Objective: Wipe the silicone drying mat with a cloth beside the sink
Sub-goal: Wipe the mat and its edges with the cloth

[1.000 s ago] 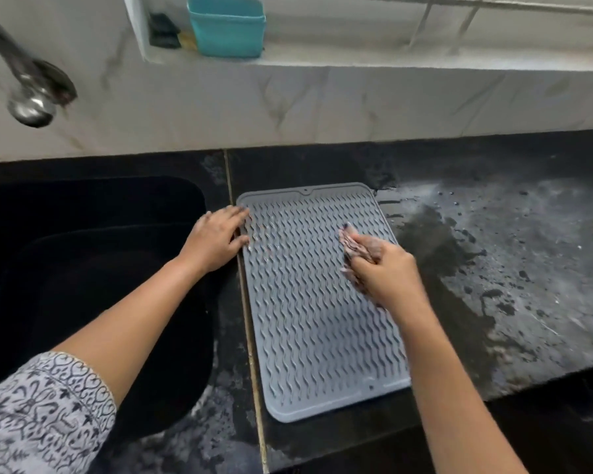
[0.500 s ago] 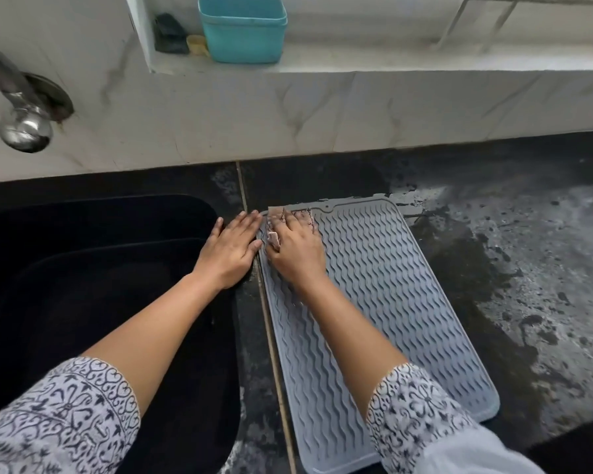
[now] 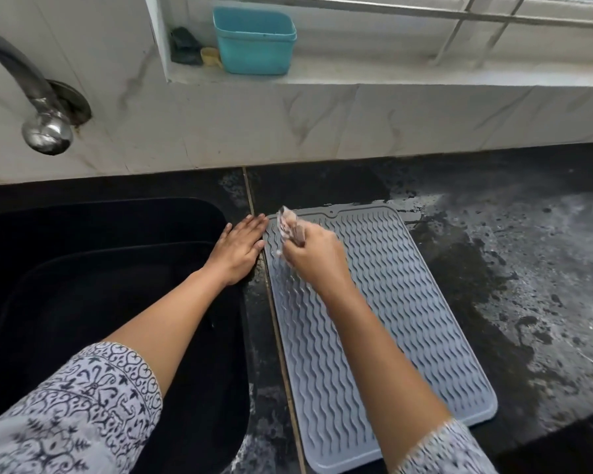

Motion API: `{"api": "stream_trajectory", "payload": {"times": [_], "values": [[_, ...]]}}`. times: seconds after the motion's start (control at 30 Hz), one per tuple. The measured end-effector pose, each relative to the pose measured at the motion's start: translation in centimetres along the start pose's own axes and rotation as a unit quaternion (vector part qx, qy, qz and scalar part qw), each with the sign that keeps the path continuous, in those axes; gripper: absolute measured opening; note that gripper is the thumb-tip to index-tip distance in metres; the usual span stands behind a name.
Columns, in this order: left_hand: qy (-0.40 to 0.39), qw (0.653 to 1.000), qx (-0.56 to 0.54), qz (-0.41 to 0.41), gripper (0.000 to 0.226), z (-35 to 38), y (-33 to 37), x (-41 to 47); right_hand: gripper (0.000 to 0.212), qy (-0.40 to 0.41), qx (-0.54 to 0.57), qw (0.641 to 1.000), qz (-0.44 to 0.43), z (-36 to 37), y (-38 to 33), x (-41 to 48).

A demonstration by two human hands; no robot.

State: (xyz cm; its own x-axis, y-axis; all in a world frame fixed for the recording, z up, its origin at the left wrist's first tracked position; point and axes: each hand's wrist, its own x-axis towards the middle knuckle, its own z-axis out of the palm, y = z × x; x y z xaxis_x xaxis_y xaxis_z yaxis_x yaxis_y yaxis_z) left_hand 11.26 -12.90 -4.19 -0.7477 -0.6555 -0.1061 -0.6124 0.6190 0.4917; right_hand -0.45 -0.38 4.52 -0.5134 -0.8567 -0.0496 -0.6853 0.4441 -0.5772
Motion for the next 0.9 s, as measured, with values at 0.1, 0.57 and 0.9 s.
{"api": "stream_trajectory", "payload": {"times": [0.1,0.57,0.9], "values": [[-0.005,1.000,-0.006,0.001,0.051,-0.1,-0.1,0.0,0.047,-0.017,-0.098,0.995,-0.014,4.7,-0.2,2.5],[0.002,1.000,0.012,0.005,0.051,0.2,-0.2,0.1,0.058,-0.094,-0.221,0.965,-0.102,3.2,1.4,-7.0],[-0.007,0.999,-0.036,0.007,0.053,-0.2,-0.4,0.3,0.040,0.025,-0.054,0.998,-0.038,2.2,-1.0,0.8]]}}
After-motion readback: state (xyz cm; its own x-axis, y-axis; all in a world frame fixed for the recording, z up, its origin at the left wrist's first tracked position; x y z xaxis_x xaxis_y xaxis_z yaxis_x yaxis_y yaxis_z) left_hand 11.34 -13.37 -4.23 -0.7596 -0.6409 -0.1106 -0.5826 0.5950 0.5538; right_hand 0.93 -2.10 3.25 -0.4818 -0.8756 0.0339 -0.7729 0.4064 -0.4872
